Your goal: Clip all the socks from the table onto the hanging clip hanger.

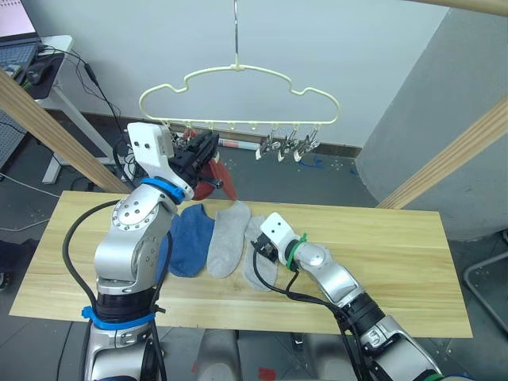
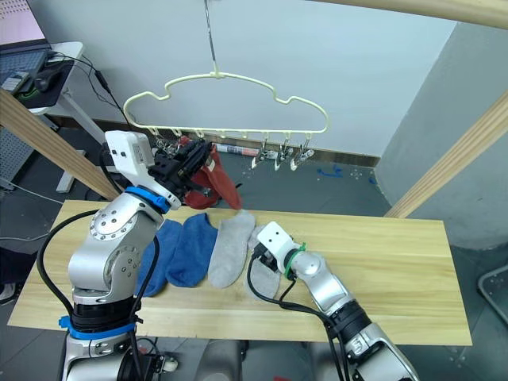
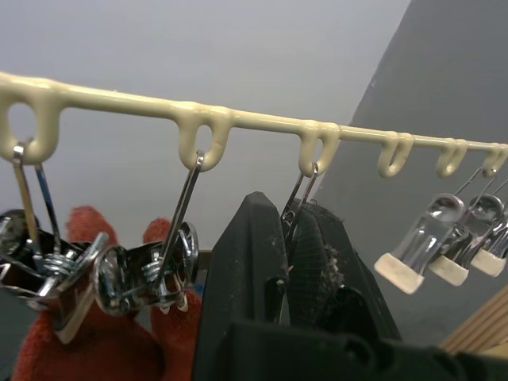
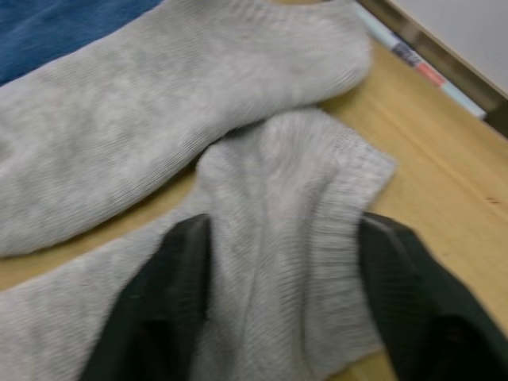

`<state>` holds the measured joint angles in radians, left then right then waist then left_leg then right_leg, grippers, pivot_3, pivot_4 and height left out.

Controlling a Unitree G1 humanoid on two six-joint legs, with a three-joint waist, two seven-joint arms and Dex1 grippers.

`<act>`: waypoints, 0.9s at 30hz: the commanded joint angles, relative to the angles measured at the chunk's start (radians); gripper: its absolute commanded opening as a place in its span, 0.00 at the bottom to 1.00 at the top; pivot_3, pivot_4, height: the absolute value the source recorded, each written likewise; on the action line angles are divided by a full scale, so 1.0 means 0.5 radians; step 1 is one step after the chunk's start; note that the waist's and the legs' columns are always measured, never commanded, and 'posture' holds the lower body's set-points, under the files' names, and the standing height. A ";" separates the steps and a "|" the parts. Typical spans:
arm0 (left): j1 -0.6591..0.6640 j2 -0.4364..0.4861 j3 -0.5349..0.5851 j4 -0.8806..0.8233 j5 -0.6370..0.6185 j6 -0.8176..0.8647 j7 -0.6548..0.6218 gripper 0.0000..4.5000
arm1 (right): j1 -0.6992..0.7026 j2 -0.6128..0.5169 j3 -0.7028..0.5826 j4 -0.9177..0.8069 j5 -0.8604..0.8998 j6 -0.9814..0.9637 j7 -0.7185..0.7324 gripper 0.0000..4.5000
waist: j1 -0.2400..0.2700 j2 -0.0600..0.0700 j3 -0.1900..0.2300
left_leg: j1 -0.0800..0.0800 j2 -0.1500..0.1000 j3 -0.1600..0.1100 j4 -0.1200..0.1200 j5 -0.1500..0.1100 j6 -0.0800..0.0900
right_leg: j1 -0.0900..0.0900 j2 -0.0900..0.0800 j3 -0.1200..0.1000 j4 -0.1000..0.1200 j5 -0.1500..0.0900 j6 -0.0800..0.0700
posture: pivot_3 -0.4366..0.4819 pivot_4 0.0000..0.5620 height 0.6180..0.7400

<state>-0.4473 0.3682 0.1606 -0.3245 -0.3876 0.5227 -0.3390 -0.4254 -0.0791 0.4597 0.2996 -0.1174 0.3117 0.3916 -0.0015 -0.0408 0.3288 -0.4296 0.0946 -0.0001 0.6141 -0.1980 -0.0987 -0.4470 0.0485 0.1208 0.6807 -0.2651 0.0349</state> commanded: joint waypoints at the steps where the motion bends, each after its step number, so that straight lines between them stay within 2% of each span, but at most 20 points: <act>1: 0.010 0.027 0.064 -0.004 -0.123 0.150 -0.028 0.02 | 0.097 -0.119 0.005 -0.008 -0.051 -0.028 0.075 0.30 | 0.001 0.000 0.000 | 0.001 0.000 0.000 0.000 0.000 0.000 | 0.001 0.000 0.000 0.000 0.000 0.000 | 0.58 0.62 1.00; 5: -0.028 0.024 0.180 0.036 -0.379 0.396 -0.027 0.02 | 0.139 -0.250 -0.016 -0.160 -0.020 -0.203 0.206 0.01 | 0.000 0.000 0.000 | 0.005 -0.001 0.000 0.001 0.000 0.000 | 0.006 -0.001 0.000 -0.001 0.000 0.001 | 0.58 0.62 1.00; 12: -0.149 -0.050 0.531 0.197 -1.026 0.939 0.154 0.02 | 0.154 -0.320 -0.221 -0.724 0.176 -0.265 0.323 0.01 | -0.040 0.000 0.000 | 0.009 0.001 -0.001 0.000 0.000 0.000 | 0.008 0.001 0.000 0.001 0.000 0.001 | 0.56 0.63 1.00; 17: -0.232 -0.102 0.649 0.252 -1.365 1.102 0.348 0.02 | 0.105 -0.254 -0.255 -0.965 0.226 -0.182 0.315 0.01 | -0.048 0.000 0.000 | 0.009 0.000 -0.002 0.000 0.000 0.000 | 0.010 0.001 0.000 0.000 0.000 0.001 | 0.54 0.62 1.00; 27: -0.256 -0.070 0.590 0.240 -1.629 1.143 0.485 0.02 | -0.043 -0.069 -0.259 -0.948 0.219 -0.130 0.225 0.01 | -0.045 0.000 0.000 | 0.009 0.000 -0.001 0.000 0.001 -0.002 | 0.010 0.000 0.000 -0.002 0.000 0.001 | 0.53 0.61 1.00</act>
<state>-0.5817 0.3223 0.4633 -0.1982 -1.1815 1.0851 -0.1089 -0.4311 -0.1257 0.3364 -0.1488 -0.0174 0.2543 0.5116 -0.0239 -0.0408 0.3289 -0.4254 0.0946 -0.0008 0.6142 -0.1978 -0.0995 -0.4423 0.0482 0.1208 0.6799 -0.2651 0.0352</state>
